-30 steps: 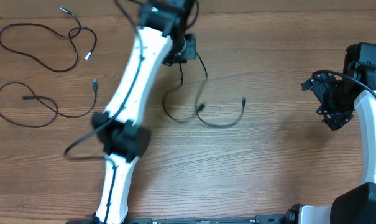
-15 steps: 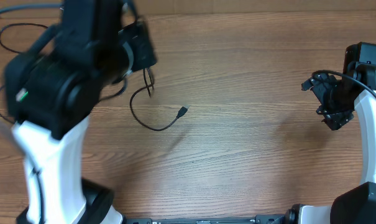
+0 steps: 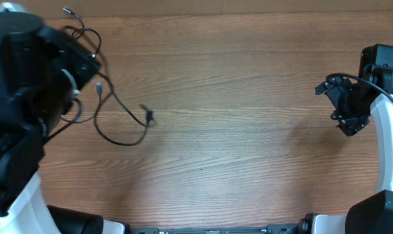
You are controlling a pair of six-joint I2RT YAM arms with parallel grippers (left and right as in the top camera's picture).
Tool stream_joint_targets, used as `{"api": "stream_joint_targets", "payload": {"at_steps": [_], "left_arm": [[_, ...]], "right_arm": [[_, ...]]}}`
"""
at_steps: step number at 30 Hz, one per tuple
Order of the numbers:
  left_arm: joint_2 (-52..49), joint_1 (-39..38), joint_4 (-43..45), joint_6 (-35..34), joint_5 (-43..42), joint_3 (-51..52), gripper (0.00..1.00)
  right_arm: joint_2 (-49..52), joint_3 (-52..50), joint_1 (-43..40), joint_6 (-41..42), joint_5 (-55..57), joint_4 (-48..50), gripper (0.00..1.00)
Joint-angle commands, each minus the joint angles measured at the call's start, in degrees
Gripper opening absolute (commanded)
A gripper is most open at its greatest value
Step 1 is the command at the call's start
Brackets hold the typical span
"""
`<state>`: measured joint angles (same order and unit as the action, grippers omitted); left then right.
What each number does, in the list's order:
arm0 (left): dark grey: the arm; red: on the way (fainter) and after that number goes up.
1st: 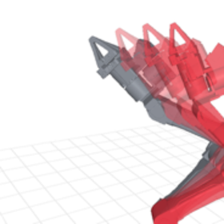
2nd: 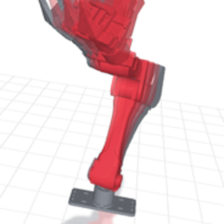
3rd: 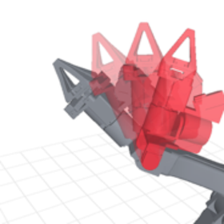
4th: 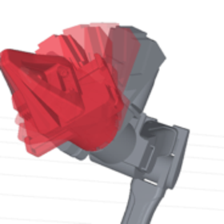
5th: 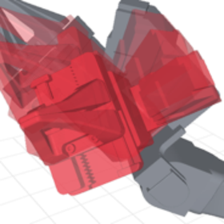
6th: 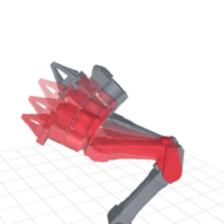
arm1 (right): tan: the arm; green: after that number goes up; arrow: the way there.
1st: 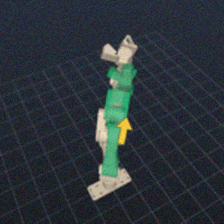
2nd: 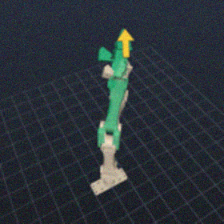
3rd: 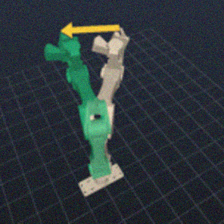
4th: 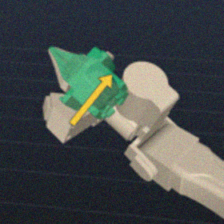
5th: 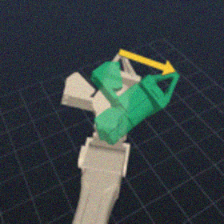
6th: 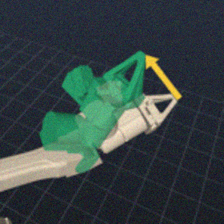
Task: Untangle cables
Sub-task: 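Carry the center cable leftward with the left gripper, then lay the cable down at the lower left and release it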
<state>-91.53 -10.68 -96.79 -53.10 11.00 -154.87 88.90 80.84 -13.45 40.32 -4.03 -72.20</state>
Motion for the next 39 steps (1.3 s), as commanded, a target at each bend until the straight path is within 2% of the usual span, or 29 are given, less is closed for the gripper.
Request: {"api": "stream_joint_targets", "payload": {"at_steps": [1,4,14,27,39], "left_arm": [[2.6,4.7,0.0,1.2,1.2,1.2,0.04],[4.7,8.4,0.0,3.0,1.2,4.7,0.04],[14.4,22.5,0.0,2.3,0.9,25.5,0.04],[14.4,38.2,0.0,-4.3,-0.6,35.2,0.05],[13.6,56.7,0.2,-4.8,-4.7,45.5,0.05]], "right_arm": [[0.2,0.5,-0.1,0.2,0.6,0.1,1.0],[0.2,0.5,-0.1,0.2,0.5,0.1,1.0],[0.2,0.5,-0.1,0.2,0.6,0.1,1.0],[0.2,0.5,-0.1,0.2,0.5,0.1,1.0],[0.2,0.5,-0.1,0.2,0.5,0.1,1.0]]}}
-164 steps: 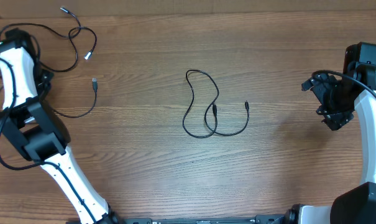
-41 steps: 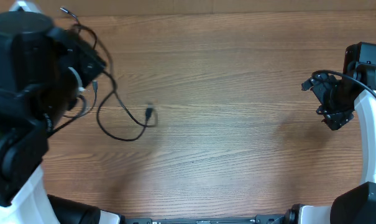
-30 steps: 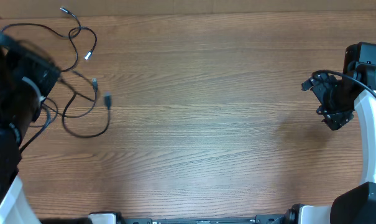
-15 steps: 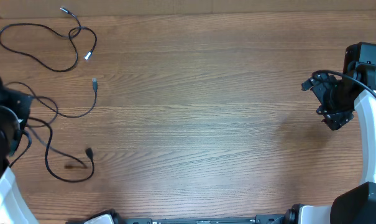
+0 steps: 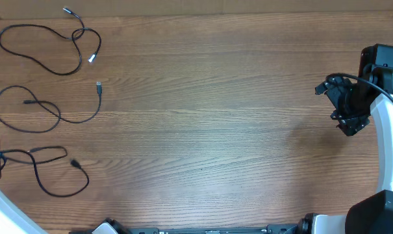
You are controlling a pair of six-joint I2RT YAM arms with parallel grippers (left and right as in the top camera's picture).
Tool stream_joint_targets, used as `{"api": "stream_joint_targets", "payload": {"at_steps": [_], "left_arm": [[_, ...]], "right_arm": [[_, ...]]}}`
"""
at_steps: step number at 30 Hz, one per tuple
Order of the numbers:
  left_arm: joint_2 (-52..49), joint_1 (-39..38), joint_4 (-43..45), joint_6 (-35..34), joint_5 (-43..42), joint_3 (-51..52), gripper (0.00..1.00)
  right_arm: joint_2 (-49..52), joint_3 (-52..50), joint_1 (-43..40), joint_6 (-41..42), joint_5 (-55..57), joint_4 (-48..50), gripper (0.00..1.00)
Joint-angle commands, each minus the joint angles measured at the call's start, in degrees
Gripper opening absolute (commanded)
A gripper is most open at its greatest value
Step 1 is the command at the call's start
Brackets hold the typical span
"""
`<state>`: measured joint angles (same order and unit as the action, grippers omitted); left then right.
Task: Untangle cables
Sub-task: 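Lay the cable down at the lower left and release it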
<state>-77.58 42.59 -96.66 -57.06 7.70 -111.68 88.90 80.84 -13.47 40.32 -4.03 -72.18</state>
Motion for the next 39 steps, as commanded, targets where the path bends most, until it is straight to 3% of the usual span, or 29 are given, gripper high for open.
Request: {"api": "stream_joint_targets", "payload": {"at_steps": [1,13,25,32,39], "left_arm": [[-0.4,4.5,0.5,-0.8,-1.4,3.4,0.04],[-5.0,8.1,8.6,-1.0,1.4,11.4,0.04],[-16.8,8.4,9.9,-12.9,9.7,13.0,0.05],[-23.9,8.4,16.8,-5.6,17.0,13.0,0.07],[-31.3,8.4,21.3,0.6,16.4,13.0,0.07]], "right_arm": [[0.2,0.5,-0.1,0.2,0.6,0.1,1.0],[0.2,0.5,-0.1,0.2,0.5,0.1,1.0],[0.2,0.5,-0.1,0.2,0.5,0.1,1.0],[0.2,0.5,-0.1,0.2,0.6,0.1,1.0],[0.2,0.5,-0.1,0.2,0.5,0.1,1.0]]}}
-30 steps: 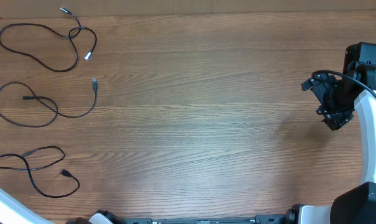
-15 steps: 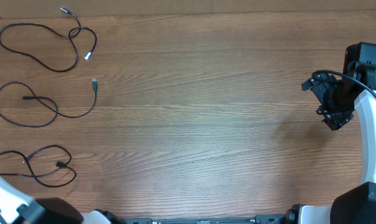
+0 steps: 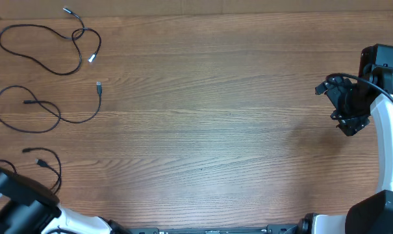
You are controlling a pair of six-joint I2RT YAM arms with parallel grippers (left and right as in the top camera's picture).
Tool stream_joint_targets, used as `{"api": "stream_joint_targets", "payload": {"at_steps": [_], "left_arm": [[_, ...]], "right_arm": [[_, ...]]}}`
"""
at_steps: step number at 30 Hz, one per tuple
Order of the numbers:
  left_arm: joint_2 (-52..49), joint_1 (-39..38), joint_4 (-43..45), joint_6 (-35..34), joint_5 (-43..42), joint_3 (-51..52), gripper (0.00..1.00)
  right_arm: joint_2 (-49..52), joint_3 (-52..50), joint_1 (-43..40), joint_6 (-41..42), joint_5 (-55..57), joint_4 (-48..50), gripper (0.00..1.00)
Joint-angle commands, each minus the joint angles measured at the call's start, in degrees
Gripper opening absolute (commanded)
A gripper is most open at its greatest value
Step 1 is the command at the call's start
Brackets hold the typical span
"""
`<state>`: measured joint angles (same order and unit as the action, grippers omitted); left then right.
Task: Untangle cables
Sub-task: 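Lay the cable down at the lower left and release it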
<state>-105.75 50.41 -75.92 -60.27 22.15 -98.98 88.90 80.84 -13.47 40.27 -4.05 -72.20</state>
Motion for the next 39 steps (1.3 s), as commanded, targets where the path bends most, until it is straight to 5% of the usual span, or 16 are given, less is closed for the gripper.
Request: {"api": "stream_joint_targets", "payload": {"at_steps": [1,12,16,25,28,33,34,36,38,39], "left_arm": [[-4.0,0.6,0.9,3.8,2.0,0.3,0.07],[-11.8,0.6,7.5,12.3,2.0,0.3,0.07],[-14.0,0.9,8.9,12.3,1.1,0.3,0.23],[-18.8,3.3,7.6,12.7,0.9,0.3,0.22],[-20.3,5.2,6.5,12.7,1.5,0.3,0.05],[-20.9,8.3,6.1,12.3,3.5,0.2,0.08],[-20.9,8.9,6.1,12.3,3.5,0.1,0.12],[-20.9,9.0,6.1,12.5,3.5,-0.3,0.42],[-20.9,8.7,6.1,14.3,3.3,-1.7,1.0],[-20.9,8.5,6.0,15.4,3.0,-2.6,1.0]], "right_arm": [[0.2,0.5,-0.1,0.2,0.6,0.1,1.0],[0.2,0.5,-0.1,0.2,0.6,0.1,1.0],[0.2,0.5,-0.1,0.2,0.6,0.1,1.0],[0.2,0.5,-0.1,0.2,0.6,0.1,1.0],[0.2,0.5,-0.1,0.2,0.6,0.1,1.0],[0.2,0.5,-0.1,0.2,0.6,0.1,1.0],[0.2,0.5,-0.1,0.2,0.6,0.1,1.0],[0.2,0.5,-0.1,0.2,0.6,0.1,1.0],[0.2,0.5,-0.1,0.2,0.6,0.1,1.0],[0.2,0.5,-0.1,0.2,0.6,0.1,1.0]]}}
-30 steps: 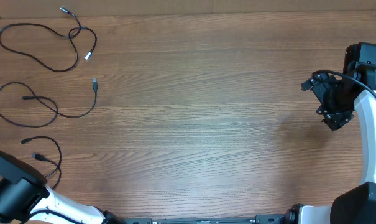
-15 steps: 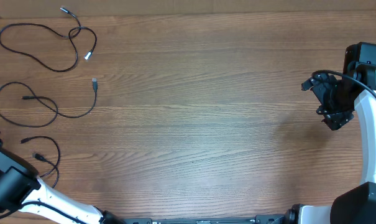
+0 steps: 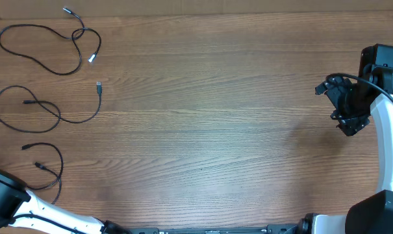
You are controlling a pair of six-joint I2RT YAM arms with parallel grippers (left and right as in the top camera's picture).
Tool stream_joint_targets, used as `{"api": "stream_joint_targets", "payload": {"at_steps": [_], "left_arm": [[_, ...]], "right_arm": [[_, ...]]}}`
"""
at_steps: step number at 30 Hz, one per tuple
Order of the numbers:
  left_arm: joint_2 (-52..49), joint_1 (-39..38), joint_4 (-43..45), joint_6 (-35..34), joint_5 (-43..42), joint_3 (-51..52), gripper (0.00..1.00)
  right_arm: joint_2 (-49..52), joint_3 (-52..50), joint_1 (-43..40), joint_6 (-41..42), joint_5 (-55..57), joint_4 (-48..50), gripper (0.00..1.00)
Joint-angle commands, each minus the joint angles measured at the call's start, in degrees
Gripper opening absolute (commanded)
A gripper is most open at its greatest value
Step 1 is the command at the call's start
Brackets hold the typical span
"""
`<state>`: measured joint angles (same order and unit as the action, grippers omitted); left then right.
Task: Untangle cables
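Three black cables lie apart along the table's left side in the overhead view. The top cable [image 3: 92,58] makes a wide loop with silver plugs. Below it, the middle cable [image 3: 99,88] curls in a loop of its own. Nearest the front is the bottom cable [image 3: 60,168], a short arc with two dark plugs. None of them crosses another. My left arm [image 3: 2,200] sits in the bottom-left corner, just below the bottom cable, with its fingers not showing. My right gripper [image 3: 347,107] hovers at the far right, away from every cable, with nothing visibly in it.
The wooden table [image 3: 215,130] fills the view, with its far edge along the top. The right arm's white link [image 3: 386,140] runs down the right border.
My left arm has drawn back further into the bottom-left corner and uncovers more of the bottom cable. The bottom cable has shifted slightly. The right arm and the other two cables are unchanged.
My left arm first loomed over the top-left cables, with one strand trailing toward the middle. Then three separate cables lay along the left side, the arm at the left edge by the bottom one. Later the arm sat at the front left, and now lower still.
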<state>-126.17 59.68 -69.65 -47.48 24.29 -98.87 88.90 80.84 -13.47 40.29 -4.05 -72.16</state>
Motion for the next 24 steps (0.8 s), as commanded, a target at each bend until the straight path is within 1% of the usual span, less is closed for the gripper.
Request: {"api": "stream_joint_targets", "payload": {"at_steps": [1,5,6,10,13,15,19,21,24], "left_arm": [[-0.5,-0.9,-0.6,3.3,0.5,-3.6,1.0],[-0.5,-2.0,-4.3,4.0,-0.4,-9.5,0.99],[-0.5,-2.5,-7.2,3.8,-0.8,-13.6,1.0],[-0.5,-3.0,-12.5,3.8,-4.7,-21.6,1.0],[-0.5,-3.0,-15.4,3.8,-8.7,-25.2,1.0],[-0.5,-3.0,-16.3,4.5,-9.4,-25.3,1.0],[-0.5,-3.1,-18.5,11.2,-11.3,-25.0,1.0],[-0.5,-3.1,-18.7,15.6,-16.1,-24.3,0.99],[-0.5,-3.4,-18.3,22.1,-25.5,-22.8,1.0]], "right_arm": [[0.2,0.5,-0.1,0.2,0.6,0.1,1.0],[0.2,0.5,-0.1,0.2,0.6,0.1,1.0],[0.2,0.5,-0.1,0.2,0.6,0.1,1.0],[0.2,0.5,-0.1,0.2,0.6,0.1,1.0],[0.2,0.5,-0.1,0.2,0.6,0.1,1.0],[0.2,0.5,-0.1,0.2,0.6,0.1,1.0],[0.2,0.5,-0.1,0.2,0.6,0.1,1.0],[0.2,0.5,-0.1,0.2,0.6,0.1,1.0],[0.2,0.5,-0.1,0.2,0.6,0.1,1.0]]}}
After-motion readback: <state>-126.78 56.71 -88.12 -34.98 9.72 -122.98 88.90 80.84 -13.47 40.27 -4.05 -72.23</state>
